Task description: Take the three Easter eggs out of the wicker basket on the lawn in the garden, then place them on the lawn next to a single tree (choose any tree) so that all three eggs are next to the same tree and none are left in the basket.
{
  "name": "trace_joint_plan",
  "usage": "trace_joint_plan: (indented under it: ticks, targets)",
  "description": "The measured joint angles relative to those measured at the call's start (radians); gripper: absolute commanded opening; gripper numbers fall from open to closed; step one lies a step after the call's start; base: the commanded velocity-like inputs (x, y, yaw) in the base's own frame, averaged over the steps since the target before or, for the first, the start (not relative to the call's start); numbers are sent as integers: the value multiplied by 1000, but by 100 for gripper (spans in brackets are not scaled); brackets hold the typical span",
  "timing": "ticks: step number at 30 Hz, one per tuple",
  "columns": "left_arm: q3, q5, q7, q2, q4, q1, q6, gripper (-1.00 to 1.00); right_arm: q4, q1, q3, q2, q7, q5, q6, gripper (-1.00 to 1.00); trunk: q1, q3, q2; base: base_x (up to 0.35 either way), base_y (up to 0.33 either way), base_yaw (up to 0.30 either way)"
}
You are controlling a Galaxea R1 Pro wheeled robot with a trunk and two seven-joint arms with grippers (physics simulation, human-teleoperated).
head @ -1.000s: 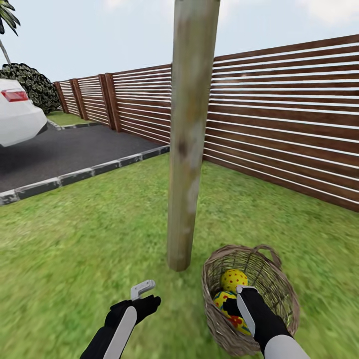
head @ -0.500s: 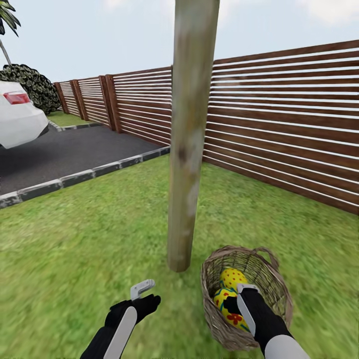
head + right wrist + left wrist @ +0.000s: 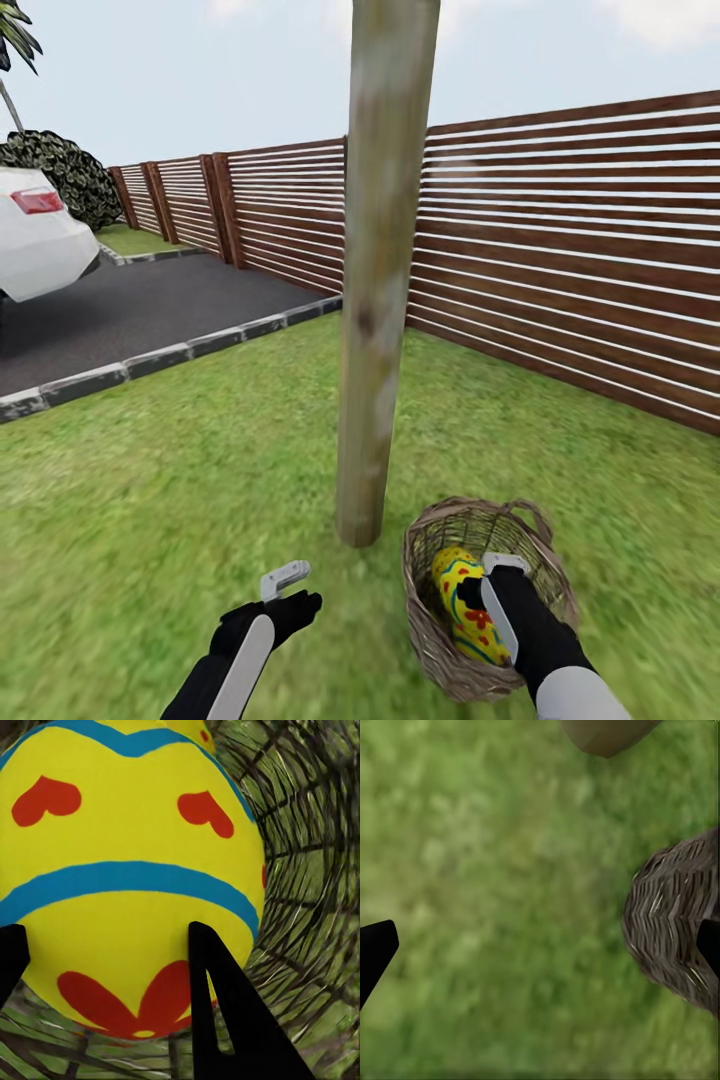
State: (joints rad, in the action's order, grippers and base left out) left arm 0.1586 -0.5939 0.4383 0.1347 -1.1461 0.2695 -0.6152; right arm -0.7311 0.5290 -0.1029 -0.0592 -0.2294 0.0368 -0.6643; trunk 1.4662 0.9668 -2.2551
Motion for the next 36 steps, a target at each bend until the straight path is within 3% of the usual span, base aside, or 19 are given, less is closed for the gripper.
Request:
trace_joint_plan:
  ticks: [10, 14, 23, 28, 30, 33, 36]
  targets:
    - [0, 0, 0, -1, 0, 0, 0, 100, -96, 0, 3, -3, -69, 0, -10, -100, -38, -31, 70, 0, 0, 0]
    - [0, 0, -1, -1, 0, 0, 0, 100, -124, 0, 2, -4, -74, 1, -48, -100, -53, -44, 98, -226, 0, 0]
    - [0, -1, 0, -1, 0, 0, 0, 100, -137, 0, 5, -5, -76, 1, -54, -100, -88, -72, 161, -179, 0, 0]
    - [0, -2, -1, -1, 0, 0, 0, 100, -312, 0, 14, -7, -114, 1, -99, -100, -107, -88, 196, -2, 0, 0]
    - [-1, -1, -3, -2, 0, 0, -1, 100, -395, 0, 73, -8, -118, 3, -118, -100, -111, -91, 203, 0, 0, 0]
    - [-6, -1, -6, -5, -3, 0, -5, 100, -522, 0, 206, -14, -161, 6, -125, -100, -111, -91, 203, 0, 0, 0]
    - [-6, -2, -8, -36, -11, 0, -6, 100, -593, -1, 302, -62, -180, 10, -143, -100, -111, -91, 203, 0, 0, 0]
